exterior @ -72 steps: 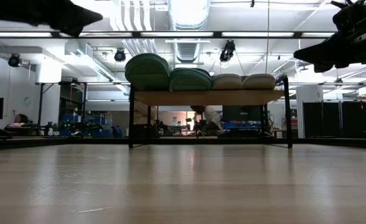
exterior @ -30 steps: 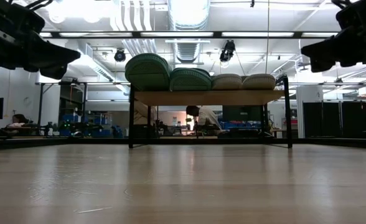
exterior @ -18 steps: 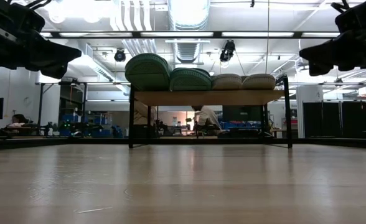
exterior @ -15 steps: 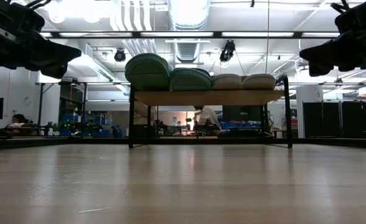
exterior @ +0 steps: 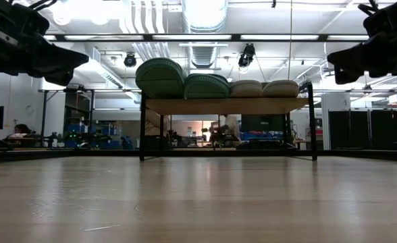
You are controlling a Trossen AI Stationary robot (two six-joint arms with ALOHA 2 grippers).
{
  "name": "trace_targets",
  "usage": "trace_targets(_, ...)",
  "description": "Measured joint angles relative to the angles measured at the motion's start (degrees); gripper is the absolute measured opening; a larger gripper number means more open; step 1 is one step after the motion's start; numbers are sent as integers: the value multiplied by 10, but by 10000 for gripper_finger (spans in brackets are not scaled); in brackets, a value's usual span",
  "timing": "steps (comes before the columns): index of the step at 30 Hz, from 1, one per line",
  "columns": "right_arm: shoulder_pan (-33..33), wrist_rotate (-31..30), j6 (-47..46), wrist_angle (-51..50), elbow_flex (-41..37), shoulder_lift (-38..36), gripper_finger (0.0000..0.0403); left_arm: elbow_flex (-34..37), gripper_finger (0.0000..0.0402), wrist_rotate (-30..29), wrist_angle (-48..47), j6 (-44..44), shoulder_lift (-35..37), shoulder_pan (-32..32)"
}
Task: Pick and place slides into the shelf
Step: Return to Home Position
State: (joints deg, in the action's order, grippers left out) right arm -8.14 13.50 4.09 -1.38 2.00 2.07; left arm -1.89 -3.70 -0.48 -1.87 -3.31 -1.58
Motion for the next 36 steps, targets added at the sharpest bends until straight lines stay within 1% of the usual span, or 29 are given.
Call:
trace_targets(4, 0, 0, -11, 2, 0, 0, 9, 0, 1, 0, 0, 0, 0, 0)
trace_targets(36, 0, 0, -11, 2, 0, 0, 9, 0, 1, 0, 0, 0, 0, 0)
